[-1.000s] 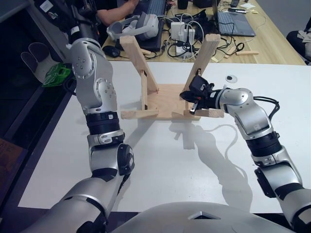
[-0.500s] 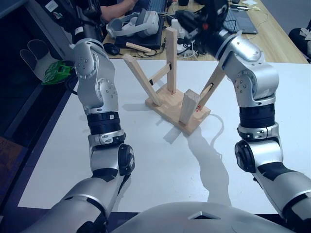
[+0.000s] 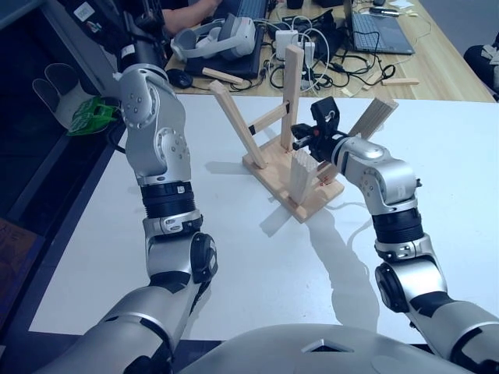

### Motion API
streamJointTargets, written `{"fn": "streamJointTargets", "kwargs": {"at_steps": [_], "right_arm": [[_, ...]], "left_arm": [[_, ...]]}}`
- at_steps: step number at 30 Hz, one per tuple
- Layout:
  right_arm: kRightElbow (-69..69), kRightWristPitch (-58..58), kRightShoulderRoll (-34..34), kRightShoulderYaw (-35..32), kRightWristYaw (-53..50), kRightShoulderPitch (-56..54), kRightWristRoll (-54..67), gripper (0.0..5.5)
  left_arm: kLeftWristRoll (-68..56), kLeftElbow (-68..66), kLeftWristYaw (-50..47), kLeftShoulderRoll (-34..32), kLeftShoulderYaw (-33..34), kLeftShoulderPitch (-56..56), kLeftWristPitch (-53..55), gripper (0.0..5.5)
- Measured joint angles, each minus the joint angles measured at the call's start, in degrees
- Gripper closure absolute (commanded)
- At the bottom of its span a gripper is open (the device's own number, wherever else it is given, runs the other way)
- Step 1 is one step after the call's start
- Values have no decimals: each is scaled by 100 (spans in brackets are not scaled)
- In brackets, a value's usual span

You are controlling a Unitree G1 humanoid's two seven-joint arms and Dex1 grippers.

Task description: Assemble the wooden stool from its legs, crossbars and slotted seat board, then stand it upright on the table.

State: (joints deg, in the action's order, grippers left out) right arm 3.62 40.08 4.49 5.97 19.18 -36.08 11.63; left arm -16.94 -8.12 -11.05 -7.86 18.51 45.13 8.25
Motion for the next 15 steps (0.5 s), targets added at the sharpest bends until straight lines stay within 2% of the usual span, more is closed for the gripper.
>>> {"fn": "streamJointTargets", "kwargs": {"at_steps": [5, 7, 10, 12, 15], "right_arm": [[-796, -1166, -47, -118, 33, -501, -7, 548], [-1467, -1024, 3, -33, 442, -832, 332, 548], [-2384, -445, 439, 651, 1387, -1157, 720, 548], [-2687, -359, 962, 1204, 1927, -1120, 645, 548], [-2752, -354, 1138, 1322, 2007, -1066, 527, 548]], "left_arm": [[2, 8, 2, 0, 5, -3, -1, 223], [11, 2, 1, -26, 29, -2, -6, 223], [72, -64, -21, -99, 65, 5, -22, 223], [124, -128, -72, -122, 93, 8, -32, 223], [127, -141, -81, -122, 94, 7, -32, 223]]}}
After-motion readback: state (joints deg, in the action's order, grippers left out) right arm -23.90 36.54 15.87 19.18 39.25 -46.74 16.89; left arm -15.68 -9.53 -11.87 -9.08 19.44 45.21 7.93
